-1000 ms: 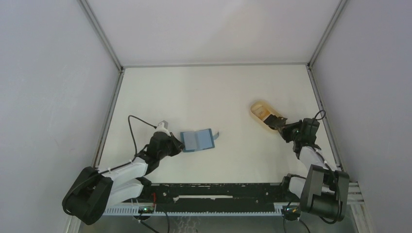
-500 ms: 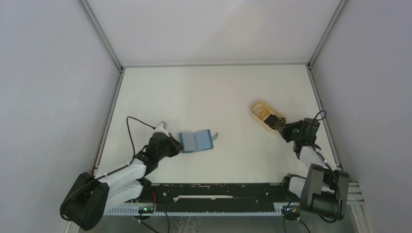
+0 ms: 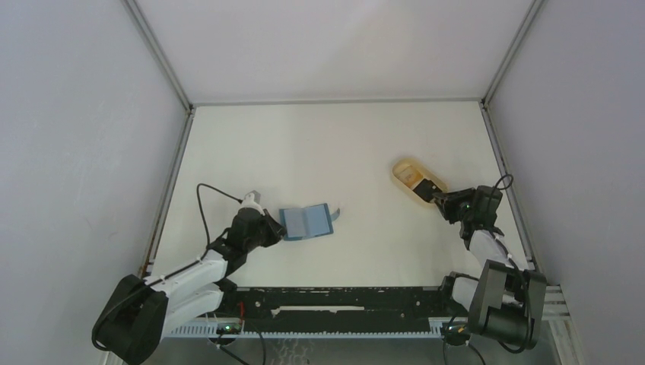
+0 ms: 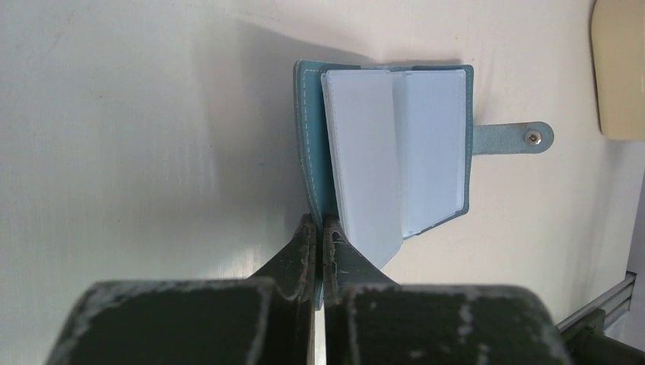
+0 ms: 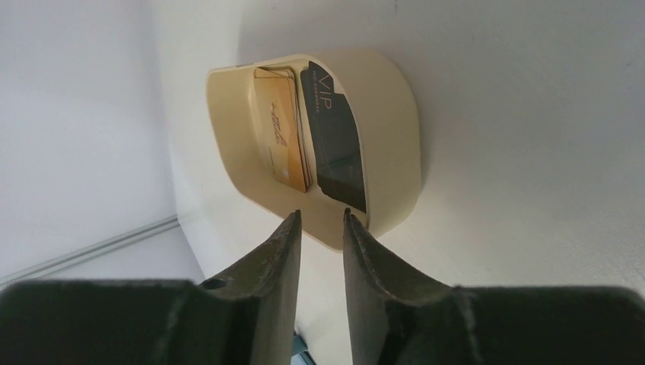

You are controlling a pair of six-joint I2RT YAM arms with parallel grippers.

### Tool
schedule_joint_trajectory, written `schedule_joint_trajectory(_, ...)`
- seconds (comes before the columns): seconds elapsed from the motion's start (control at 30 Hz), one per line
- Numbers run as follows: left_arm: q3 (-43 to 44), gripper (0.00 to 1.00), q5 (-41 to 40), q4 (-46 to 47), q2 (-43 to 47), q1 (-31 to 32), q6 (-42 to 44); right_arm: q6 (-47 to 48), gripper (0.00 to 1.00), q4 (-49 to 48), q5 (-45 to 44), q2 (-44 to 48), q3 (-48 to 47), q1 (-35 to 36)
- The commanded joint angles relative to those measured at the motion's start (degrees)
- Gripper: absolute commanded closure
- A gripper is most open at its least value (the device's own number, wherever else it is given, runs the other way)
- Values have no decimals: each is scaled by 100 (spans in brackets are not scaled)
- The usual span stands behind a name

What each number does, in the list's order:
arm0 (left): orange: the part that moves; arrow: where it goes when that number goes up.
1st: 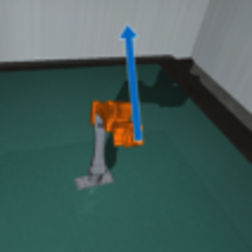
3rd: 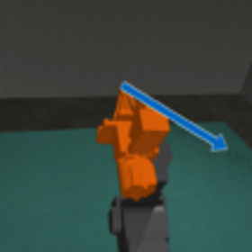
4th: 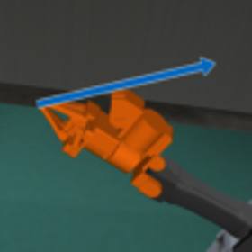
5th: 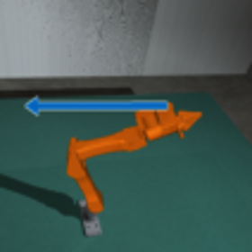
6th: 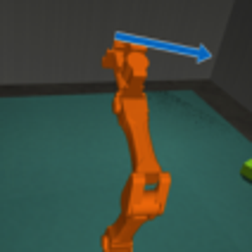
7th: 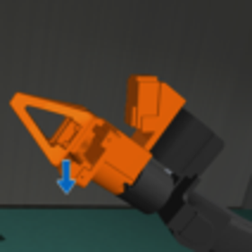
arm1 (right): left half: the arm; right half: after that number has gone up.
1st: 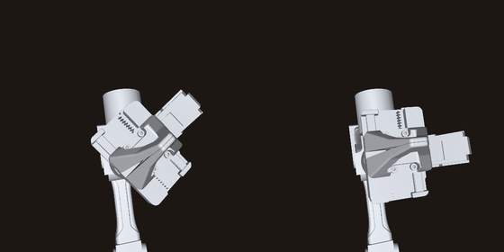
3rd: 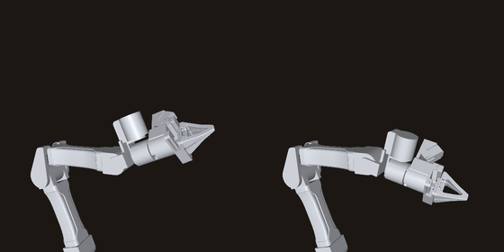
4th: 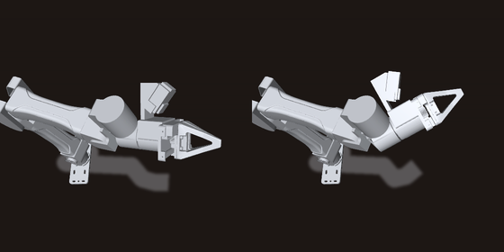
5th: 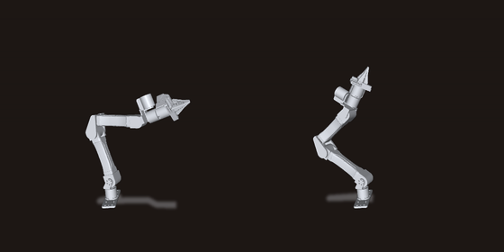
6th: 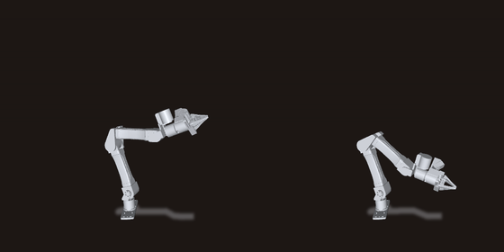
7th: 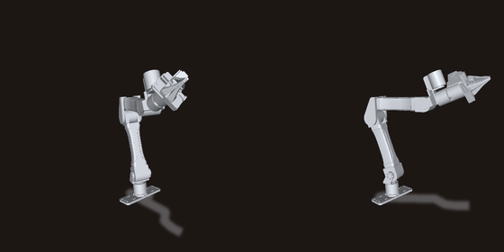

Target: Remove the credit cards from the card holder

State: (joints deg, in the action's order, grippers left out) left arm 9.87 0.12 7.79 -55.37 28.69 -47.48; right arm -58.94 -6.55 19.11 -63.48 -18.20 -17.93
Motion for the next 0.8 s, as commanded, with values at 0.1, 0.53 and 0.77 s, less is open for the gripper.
schedule_joint_trajectory(0.1, 47, 100, -170, -739, 150, -39, 321, 29, 46, 140, -85, 314, -177, -44)
schedule_joint_trajectory(0.53, 219, 100, -54, -625, -121, -39, 285, 2123, 24, 848, -852, 413, -2008, 3518)
schedule_joint_trajectory(0.77, 277, 100, -88, -616, -67, -39, 235, 2826, 22, 1239, -1012, -1828, -3278, 5394)
